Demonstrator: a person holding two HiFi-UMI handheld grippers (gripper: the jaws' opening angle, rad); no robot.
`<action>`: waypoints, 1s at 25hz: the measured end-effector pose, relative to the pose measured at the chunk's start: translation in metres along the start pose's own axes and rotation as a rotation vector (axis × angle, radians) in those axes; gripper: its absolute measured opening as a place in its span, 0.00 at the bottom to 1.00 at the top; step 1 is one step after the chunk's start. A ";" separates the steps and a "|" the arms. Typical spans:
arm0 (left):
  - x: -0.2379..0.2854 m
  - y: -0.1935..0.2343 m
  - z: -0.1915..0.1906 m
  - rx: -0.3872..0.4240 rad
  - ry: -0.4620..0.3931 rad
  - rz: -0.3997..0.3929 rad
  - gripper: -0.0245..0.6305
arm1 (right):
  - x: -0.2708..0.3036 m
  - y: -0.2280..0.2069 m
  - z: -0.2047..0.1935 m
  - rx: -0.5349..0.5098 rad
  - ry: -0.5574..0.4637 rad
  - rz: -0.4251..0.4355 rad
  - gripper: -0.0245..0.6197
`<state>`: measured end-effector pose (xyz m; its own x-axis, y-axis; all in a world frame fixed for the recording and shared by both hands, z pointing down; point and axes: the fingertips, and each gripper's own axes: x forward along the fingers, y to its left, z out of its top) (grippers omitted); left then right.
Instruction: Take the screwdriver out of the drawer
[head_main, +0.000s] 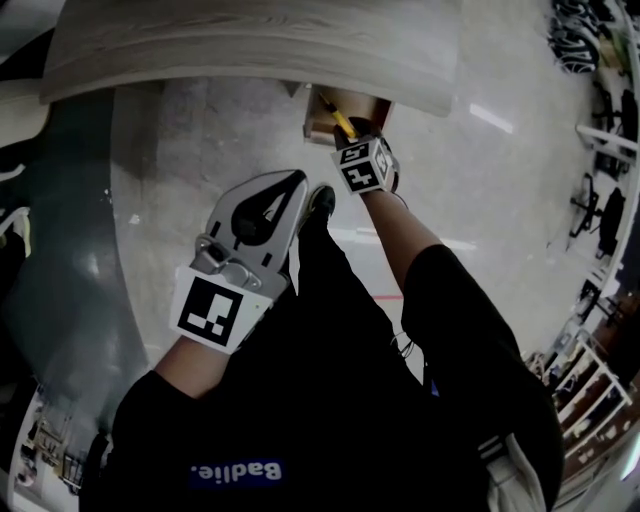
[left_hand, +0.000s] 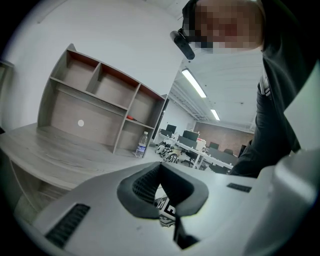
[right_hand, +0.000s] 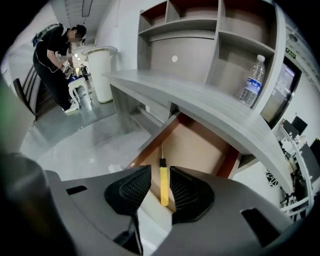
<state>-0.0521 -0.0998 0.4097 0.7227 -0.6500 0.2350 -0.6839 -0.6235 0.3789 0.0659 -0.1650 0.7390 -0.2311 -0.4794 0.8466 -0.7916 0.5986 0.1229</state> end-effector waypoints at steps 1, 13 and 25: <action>0.000 0.001 -0.001 -0.002 0.000 0.003 0.04 | 0.005 0.000 -0.003 -0.013 0.013 0.002 0.25; 0.002 0.015 -0.021 -0.025 0.016 0.022 0.04 | 0.048 -0.001 -0.026 -0.064 0.103 -0.003 0.25; -0.011 0.040 -0.028 -0.054 0.033 0.058 0.04 | 0.070 -0.003 -0.030 -0.073 0.165 -0.023 0.24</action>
<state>-0.0846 -0.1052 0.4476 0.6855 -0.6691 0.2871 -0.7191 -0.5602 0.4112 0.0695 -0.1812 0.8139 -0.1129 -0.3853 0.9159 -0.7513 0.6364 0.1750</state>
